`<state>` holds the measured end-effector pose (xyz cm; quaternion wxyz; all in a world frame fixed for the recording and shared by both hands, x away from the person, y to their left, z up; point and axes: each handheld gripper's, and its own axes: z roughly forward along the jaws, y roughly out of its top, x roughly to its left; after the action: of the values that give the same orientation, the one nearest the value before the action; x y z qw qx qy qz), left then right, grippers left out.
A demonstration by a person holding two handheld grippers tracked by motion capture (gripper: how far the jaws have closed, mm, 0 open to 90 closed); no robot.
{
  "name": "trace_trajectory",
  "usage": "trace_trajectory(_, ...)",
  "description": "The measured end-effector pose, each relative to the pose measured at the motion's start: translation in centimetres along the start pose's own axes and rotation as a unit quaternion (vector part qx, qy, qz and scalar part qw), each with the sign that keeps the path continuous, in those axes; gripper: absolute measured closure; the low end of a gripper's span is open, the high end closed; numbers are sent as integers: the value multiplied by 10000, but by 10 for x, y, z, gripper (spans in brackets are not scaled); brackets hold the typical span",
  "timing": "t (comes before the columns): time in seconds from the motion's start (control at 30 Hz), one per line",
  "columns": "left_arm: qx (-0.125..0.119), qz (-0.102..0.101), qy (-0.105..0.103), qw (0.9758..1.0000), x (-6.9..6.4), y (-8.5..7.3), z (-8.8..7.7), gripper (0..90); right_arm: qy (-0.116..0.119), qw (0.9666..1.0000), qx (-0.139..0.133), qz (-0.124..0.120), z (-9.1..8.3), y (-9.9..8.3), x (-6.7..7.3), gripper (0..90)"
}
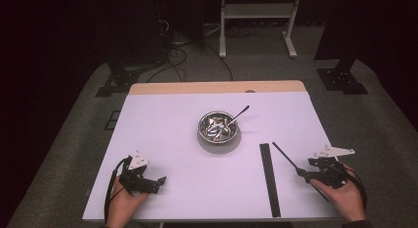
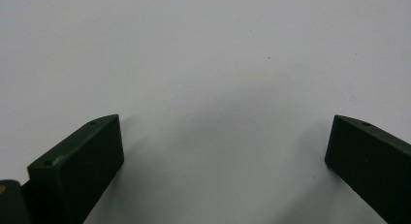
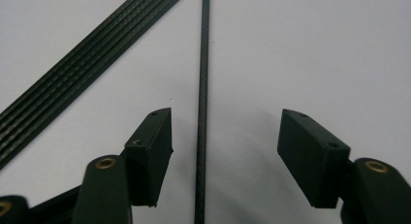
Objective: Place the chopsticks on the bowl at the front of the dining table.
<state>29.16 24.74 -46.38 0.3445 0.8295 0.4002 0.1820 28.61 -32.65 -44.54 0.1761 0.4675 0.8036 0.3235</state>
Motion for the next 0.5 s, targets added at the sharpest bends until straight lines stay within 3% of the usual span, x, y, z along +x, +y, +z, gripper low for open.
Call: trace_trajectory(0.5, 2, 4, 0, 10000, 0, 0, 0, 0, 158, 9998, 90, -74, 15, 13, 6, 488)
